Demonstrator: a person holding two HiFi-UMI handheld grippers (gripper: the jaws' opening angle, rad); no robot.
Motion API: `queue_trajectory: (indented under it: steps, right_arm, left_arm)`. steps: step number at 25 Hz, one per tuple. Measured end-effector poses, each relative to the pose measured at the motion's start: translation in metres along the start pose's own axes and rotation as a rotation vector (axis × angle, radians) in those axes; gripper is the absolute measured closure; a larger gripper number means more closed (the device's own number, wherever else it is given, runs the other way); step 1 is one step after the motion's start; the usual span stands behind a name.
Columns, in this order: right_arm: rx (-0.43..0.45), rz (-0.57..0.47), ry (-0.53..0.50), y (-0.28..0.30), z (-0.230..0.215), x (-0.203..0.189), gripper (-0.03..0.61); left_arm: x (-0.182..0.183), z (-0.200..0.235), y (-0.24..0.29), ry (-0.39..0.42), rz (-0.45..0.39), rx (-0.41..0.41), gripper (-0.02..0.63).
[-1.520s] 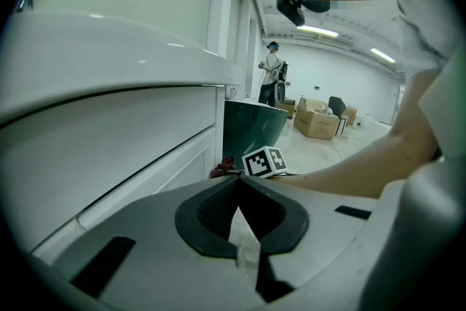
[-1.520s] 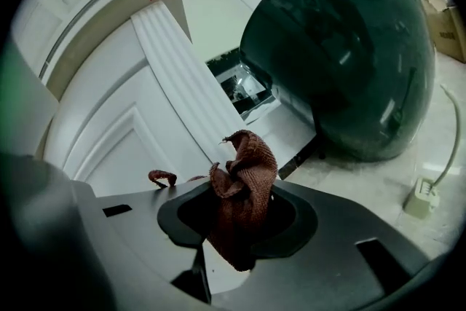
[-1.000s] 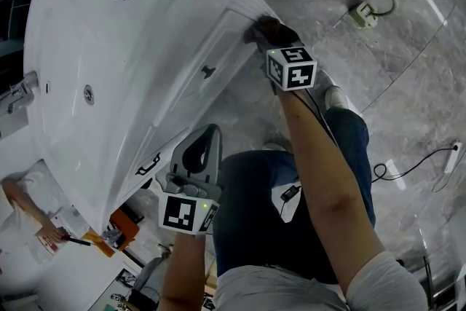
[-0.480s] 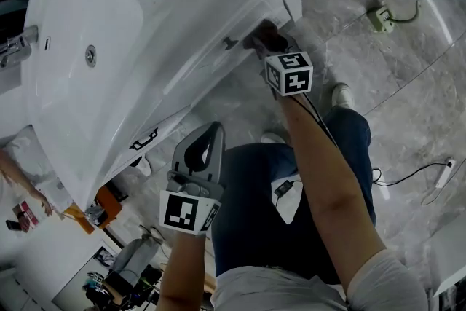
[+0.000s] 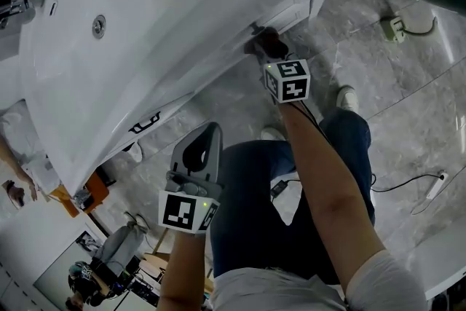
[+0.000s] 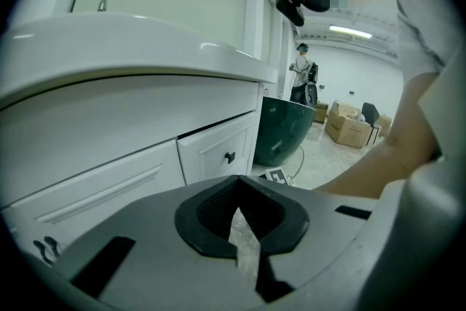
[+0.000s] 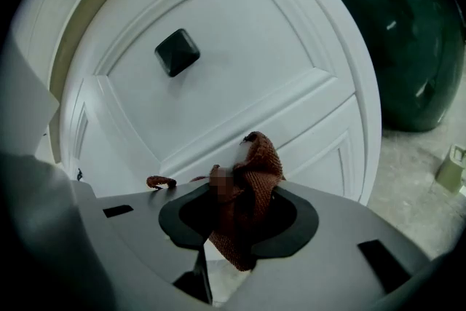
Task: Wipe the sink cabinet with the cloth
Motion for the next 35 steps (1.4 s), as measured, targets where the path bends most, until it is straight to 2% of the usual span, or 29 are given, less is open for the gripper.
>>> queue_trajectory:
  steps: [5, 13, 26, 35]
  right_arm:
    - [0.070, 0.057, -0.010, 0.010, 0.036, -0.016, 0.465]
    - [0.124, 0.106, 0.021, 0.020, 0.070, -0.038, 0.465]
    - [0.119, 0.129, 0.136, 0.018, 0.083, -0.032, 0.466]
    - [0.183, 0.076, 0.364, -0.010, 0.124, 0.019, 0.466]
  left_arm:
    - [-0.007, 0.007, -0.013, -0.013, 0.006, 0.008, 0.603]
    - [-0.015, 0.022, -0.026, -0.039, 0.009, 0.036, 0.603]
    - [-0.011, 0.021, -0.022, -0.038, -0.007, 0.019, 0.603]
    - [0.009, 0.007, -0.034, -0.045, 0.019, -0.009, 0.603]
Point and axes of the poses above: the fingertips, and each gripper's own axes: y forward along the fingers, z to its left, x out of its top, the point moved 7 cm from there along -y, backward along the fingers, and after that the axes turned 3 degrees about x, right-handed, at the moved point
